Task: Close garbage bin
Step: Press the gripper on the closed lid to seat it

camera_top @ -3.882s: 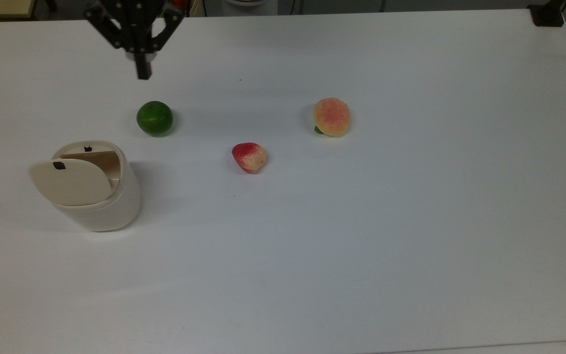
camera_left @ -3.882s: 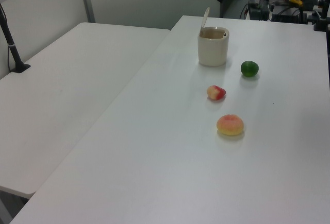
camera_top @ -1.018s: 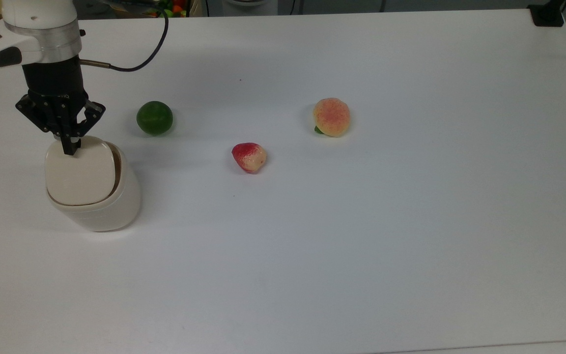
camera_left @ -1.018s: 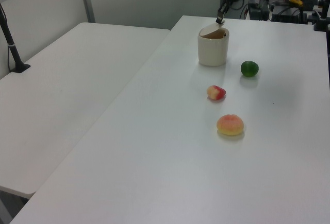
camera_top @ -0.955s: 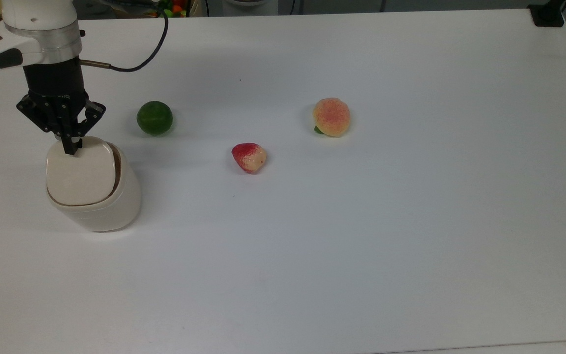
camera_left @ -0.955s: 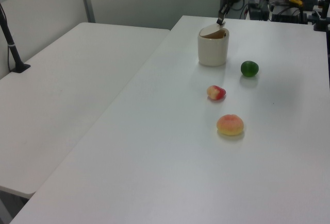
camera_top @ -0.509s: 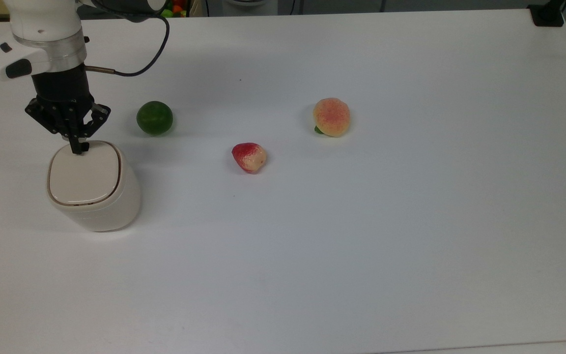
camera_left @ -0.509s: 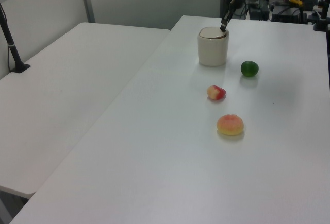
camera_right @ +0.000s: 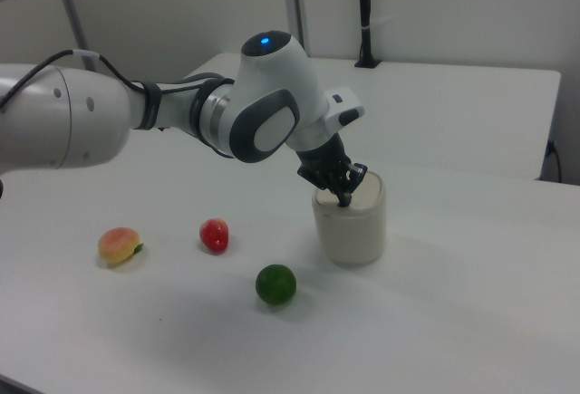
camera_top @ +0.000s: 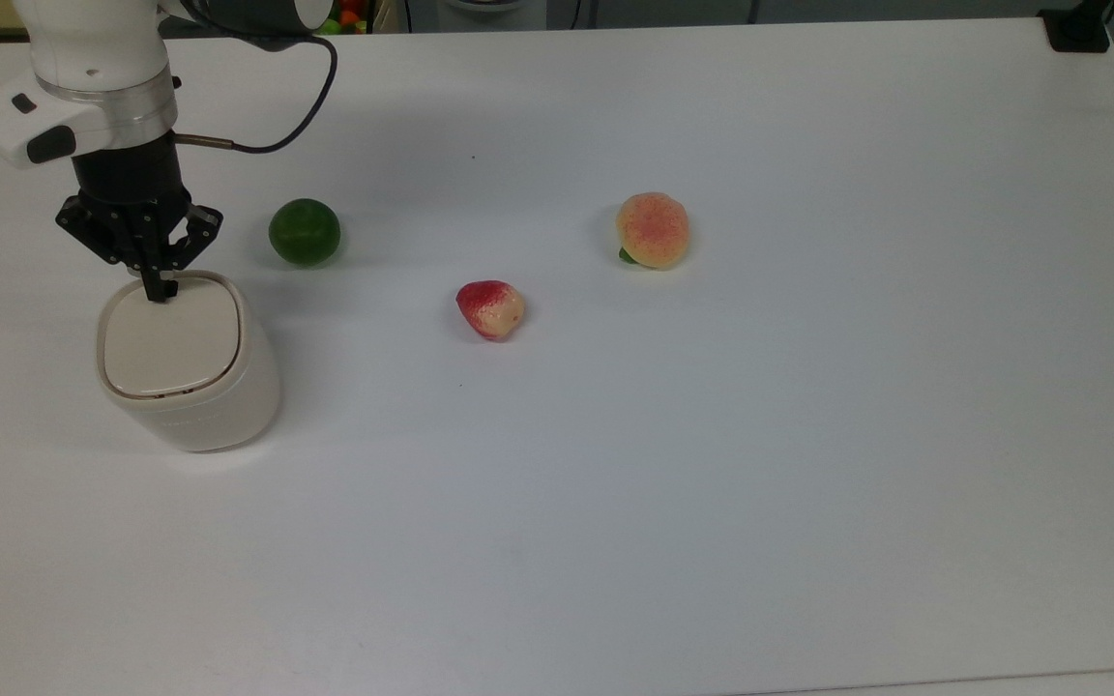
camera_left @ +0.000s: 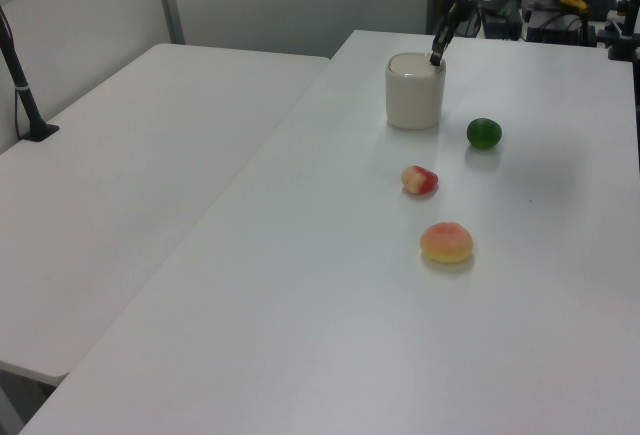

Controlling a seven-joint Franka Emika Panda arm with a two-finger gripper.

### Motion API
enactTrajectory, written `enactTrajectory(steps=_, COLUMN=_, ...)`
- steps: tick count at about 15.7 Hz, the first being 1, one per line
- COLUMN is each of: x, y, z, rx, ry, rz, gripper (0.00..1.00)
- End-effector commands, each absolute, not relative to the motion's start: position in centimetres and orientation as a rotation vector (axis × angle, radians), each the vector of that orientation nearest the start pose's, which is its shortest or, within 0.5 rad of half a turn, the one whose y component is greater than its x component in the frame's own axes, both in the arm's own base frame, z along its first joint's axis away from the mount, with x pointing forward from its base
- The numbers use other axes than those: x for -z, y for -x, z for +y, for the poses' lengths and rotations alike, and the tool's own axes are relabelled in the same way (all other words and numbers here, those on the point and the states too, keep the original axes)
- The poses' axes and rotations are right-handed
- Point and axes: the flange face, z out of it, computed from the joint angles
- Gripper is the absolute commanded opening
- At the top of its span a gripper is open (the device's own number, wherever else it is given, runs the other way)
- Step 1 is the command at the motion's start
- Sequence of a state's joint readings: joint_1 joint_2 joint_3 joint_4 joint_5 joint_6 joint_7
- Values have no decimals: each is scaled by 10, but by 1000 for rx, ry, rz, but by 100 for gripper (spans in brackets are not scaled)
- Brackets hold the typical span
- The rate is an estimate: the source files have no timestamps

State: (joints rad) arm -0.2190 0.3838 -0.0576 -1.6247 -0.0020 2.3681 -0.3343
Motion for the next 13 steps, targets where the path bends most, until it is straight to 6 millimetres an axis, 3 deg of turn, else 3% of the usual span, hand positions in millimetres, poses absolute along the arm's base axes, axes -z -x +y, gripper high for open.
enactTrajectory(steps=1, x=-425, y=-664, z=-185, rx=483, ry=3237, rz=-158, gripper=0)
enactTrajectory(steps=4, x=-428, y=-664, z=-185, rx=490, ry=3236, rz=-164, gripper=0)
enactTrajectory(steps=9, x=-471, y=-661, z=-184, rx=581, ry=3218, rz=-110, gripper=1)
enactTrajectory(steps=11, x=-487, y=-654, z=-179, rx=548, ry=3200, rz=-89, gripper=7)
enactTrajectory(steps=13, x=-511, y=-645, z=-173, rx=532, ry=3171, rz=-61, gripper=26)
